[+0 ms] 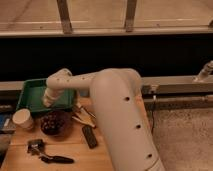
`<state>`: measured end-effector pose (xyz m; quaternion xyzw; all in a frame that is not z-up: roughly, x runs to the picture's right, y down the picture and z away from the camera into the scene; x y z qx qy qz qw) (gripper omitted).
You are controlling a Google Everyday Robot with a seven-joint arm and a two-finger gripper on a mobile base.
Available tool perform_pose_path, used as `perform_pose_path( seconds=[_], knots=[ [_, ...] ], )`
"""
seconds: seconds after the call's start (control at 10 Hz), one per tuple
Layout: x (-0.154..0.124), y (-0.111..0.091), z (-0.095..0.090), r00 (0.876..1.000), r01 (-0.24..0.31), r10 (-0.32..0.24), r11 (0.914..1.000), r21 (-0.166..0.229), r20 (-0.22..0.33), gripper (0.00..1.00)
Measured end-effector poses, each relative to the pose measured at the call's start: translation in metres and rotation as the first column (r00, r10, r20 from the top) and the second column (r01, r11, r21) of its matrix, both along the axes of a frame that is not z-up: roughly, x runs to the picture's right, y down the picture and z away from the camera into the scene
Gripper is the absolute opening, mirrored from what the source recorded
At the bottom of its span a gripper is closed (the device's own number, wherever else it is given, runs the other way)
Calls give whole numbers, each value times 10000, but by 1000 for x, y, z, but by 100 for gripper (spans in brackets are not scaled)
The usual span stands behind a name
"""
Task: Wipe tray with sponge
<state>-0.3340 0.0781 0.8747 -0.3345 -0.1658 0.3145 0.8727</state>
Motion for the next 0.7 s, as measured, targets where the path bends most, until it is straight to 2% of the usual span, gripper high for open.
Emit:
perform_pose_path(
  seconds=[0.2, 0.5, 0.7],
  knots=[
    [16, -18, 15, 9989, -151, 158, 9998, 151, -444, 0],
    [33, -54, 44, 9967, -215, 253, 9985, 497, -774, 0],
    [26, -72, 72, 9969, -227, 263, 9986, 478, -745, 0]
  ],
)
